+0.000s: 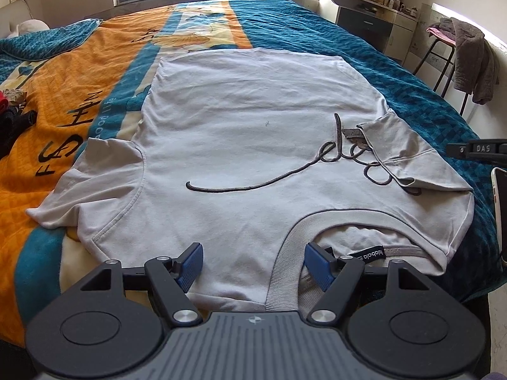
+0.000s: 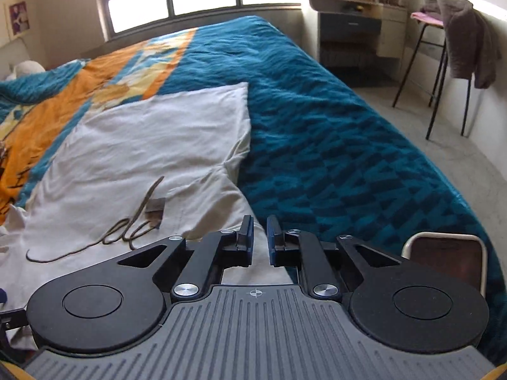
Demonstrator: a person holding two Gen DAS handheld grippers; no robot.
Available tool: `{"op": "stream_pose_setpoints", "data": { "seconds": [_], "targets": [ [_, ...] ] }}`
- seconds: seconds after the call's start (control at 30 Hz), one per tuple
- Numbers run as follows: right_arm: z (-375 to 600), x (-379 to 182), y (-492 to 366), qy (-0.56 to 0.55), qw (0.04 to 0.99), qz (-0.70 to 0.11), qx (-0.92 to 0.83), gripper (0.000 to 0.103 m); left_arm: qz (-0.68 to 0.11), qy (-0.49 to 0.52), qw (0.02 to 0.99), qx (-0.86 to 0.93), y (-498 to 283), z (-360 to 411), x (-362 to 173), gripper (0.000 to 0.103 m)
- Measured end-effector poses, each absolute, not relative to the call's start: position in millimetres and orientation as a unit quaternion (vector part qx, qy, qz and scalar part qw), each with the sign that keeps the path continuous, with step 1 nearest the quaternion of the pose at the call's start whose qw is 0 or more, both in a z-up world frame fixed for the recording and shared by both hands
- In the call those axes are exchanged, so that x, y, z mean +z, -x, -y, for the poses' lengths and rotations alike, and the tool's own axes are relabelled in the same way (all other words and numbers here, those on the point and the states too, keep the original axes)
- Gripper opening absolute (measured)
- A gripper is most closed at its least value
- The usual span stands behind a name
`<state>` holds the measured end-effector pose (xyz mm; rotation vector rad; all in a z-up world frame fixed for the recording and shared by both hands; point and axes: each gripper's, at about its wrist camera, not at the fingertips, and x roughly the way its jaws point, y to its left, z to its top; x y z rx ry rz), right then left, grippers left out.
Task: Fold clothes
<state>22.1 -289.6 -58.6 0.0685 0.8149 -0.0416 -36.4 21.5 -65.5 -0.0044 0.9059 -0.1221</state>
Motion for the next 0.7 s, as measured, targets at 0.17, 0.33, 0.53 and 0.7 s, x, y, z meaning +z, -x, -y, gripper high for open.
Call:
{"op": "stream_pose_setpoints", "data": {
  "seconds": [0.17, 0.33, 0.53, 0.7],
  "targets": [
    [284.5, -95.0, -20.7, -0.026, 0.889, -0.456, -0.006, 0.013, -0.435, 0.005, 0.899, -0.053, 34.3, -29.0, -66.0, 0.071],
    [285.5, -63.1, 4.7, -0.014, 0.901, -0.433, -0.022, 0.023, -0.434, 0.01, 0.899, -0.055, 27.1, -31.4, -67.2, 0.071],
    [265.2, -53.0, -34.1, -0.081, 0.92, -0.381, 0.039, 0.023, -0.423, 0.012, 0.905, -0.045, 29.0, -32.9, -66.0, 0.071],
    [242.1, -79.3, -38.7, -0.073, 0.901, -0.426, 0.031, 0.024, -0.425, 0.002, 0.905, -0.031, 25.4, -35.1, -76.6, 0.069]
  ]
}}
